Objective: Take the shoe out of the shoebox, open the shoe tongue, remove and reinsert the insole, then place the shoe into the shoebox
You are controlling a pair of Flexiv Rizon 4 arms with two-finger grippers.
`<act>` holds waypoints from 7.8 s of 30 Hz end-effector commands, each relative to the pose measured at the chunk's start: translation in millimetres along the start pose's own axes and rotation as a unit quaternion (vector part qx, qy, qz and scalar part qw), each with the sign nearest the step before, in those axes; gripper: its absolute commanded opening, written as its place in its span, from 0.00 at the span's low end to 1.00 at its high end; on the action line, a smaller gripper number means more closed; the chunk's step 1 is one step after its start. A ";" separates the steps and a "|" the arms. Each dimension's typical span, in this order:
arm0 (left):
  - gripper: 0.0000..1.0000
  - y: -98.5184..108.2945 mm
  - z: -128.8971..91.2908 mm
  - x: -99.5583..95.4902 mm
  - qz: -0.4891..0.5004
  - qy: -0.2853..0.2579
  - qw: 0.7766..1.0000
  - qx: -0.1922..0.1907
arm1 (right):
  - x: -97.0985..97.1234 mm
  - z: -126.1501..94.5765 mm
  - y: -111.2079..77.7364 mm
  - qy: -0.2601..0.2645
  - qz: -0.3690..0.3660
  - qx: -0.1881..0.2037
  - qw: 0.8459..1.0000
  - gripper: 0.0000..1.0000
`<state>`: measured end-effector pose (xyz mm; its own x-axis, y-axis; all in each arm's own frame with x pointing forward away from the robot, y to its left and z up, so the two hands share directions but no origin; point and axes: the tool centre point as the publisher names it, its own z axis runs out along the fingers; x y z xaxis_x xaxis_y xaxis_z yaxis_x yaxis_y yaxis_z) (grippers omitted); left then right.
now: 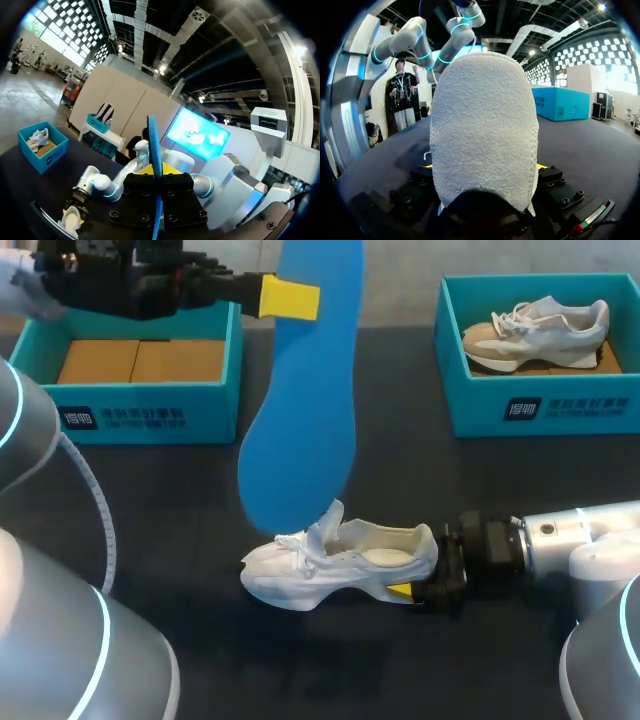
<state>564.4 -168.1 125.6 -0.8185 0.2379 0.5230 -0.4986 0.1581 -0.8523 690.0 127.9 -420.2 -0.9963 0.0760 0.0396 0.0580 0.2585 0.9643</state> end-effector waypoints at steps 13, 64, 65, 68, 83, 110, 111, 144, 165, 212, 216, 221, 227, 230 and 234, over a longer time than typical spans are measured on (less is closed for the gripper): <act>0.00 3.8 10.1 4.0 0.001 -0.001 1.000 -0.007 | 2.1 0.5 0.4 0.000 0.000 0.003 1.000 0.00; 0.00 3.8 10.1 4.0 0.001 -0.001 1.000 -0.007 | 18.7 -80.0 47.1 0.026 0.067 0.275 0.959 1.00; 0.00 3.8 10.1 4.0 0.001 -0.001 1.000 -0.007 | 18.6 -80.1 48.5 0.025 0.068 0.286 0.955 1.00; 0.00 3.8 10.1 4.0 0.001 -0.001 1.000 -0.007 | 18.7 -80.0 53.1 0.016 0.066 0.319 0.945 1.00; 0.00 3.8 10.1 4.0 0.001 -0.001 1.000 -0.007 | 16.5 -68.4 68.5 0.014 0.068 0.445 0.893 1.00; 0.00 3.8 10.1 4.0 0.001 -0.001 1.000 -0.007 | 12.1 -43.7 73.2 -0.012 0.041 0.568 0.822 1.00; 0.00 3.8 10.1 4.0 0.001 -0.001 1.000 -0.007 | 12.3 -43.7 73.3 -0.013 0.041 0.569 0.821 1.00; 0.00 3.8 10.1 4.0 0.001 -0.001 1.000 -0.007 | -27.1 -16.3 88.7 -0.012 -0.002 0.586 0.811 1.00; 0.00 3.8 10.1 4.0 0.001 -0.001 1.000 -0.007 | -30.9 7.2 59.2 0.005 -0.002 0.571 0.821 1.00; 0.00 3.8 10.1 4.0 0.001 -0.001 1.000 -0.007 | -18.5 5.0 37.7 0.017 0.063 0.572 0.817 0.00; 0.00 3.8 10.1 4.0 0.001 -0.001 1.000 -0.007 | -15.5 1.4 46.8 0.009 0.086 0.570 0.817 0.00; 0.00 3.8 10.1 4.0 0.001 -0.001 1.000 -0.007 | -9.8 -2.2 54.4 -0.021 0.128 0.546 0.828 0.00; 0.00 3.8 10.1 4.0 0.001 -0.001 1.000 -0.007 | 2.0 -7.1 59.5 -0.073 0.196 0.511 0.834 0.00; 0.00 3.8 10.1 4.0 0.001 -0.001 1.000 -0.007 | 9.0 -7.4 63.2 -0.111 0.234 0.509 0.821 0.00; 0.00 3.8 10.1 4.0 0.001 -0.001 1.000 -0.007 | 17.7 -5.3 64.5 -0.159 0.289 0.497 0.803 0.00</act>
<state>555.4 -175.0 124.2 -0.8208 0.2352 0.5206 -0.4929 0.1691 -0.8535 686.1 142.3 -360.4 -0.7819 0.5872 0.2092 0.6141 0.7832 0.0971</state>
